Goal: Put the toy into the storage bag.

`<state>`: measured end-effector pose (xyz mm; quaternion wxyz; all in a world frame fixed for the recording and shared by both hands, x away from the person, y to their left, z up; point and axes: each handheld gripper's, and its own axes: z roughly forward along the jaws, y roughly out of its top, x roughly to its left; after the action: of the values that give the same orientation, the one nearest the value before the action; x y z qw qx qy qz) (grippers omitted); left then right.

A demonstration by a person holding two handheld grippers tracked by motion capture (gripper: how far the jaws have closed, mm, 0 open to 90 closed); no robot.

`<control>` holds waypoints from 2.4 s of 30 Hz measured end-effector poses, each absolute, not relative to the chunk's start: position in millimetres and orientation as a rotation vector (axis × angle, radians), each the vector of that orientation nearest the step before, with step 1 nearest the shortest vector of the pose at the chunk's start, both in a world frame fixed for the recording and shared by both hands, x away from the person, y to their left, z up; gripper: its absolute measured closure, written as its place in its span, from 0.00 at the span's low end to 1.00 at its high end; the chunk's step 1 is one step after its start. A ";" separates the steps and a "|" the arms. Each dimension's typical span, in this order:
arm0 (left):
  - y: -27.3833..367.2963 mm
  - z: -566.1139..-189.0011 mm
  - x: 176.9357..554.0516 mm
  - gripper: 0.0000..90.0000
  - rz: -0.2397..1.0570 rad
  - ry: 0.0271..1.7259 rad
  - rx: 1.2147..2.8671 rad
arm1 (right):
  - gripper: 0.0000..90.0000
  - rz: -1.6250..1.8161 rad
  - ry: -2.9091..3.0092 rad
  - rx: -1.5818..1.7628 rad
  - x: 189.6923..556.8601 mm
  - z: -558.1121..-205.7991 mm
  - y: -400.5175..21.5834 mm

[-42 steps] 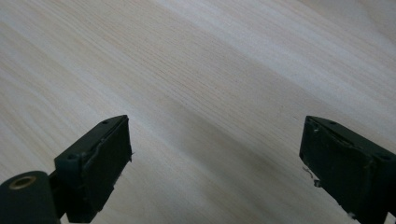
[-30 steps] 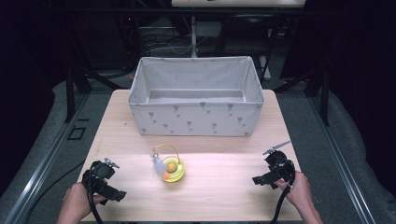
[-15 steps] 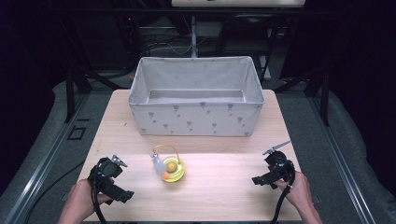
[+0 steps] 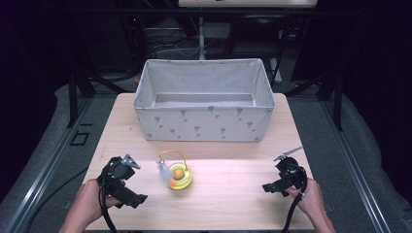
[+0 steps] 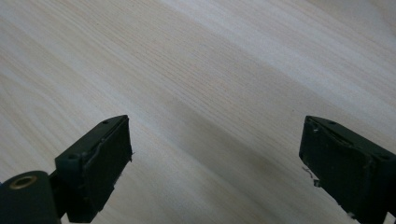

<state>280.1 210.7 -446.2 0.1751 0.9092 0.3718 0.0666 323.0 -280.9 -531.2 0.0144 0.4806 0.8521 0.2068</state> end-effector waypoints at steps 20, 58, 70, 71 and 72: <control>182.2 -398.6 300.8 0.00 0.216 0.872 2.626 | 0.10 0.641 2.658 1.491 322.7 -530.7 -280.8; 87.1 -362.8 345.1 0.64 0.208 0.553 2.866 | 0.10 0.662 2.649 1.505 321.9 -531.7 -281.8; 80.7 -370.9 343.5 0.96 0.272 0.535 2.849 | 0.10 0.659 2.658 1.488 321.5 -530.8 -281.0; 80.7 -371.0 343.8 0.97 0.274 0.535 2.851 | 0.10 0.643 2.660 1.483 321.7 -530.6 -281.2; 80.8 -370.8 344.2 0.97 0.283 0.536 2.852 | 0.10 0.645 2.651 1.487 321.6 -531.1 -280.9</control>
<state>344.2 80.8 -370.8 0.1129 0.9719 0.1828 0.0963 321.6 -280.9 -531.1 0.0170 0.4786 0.8530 0.2074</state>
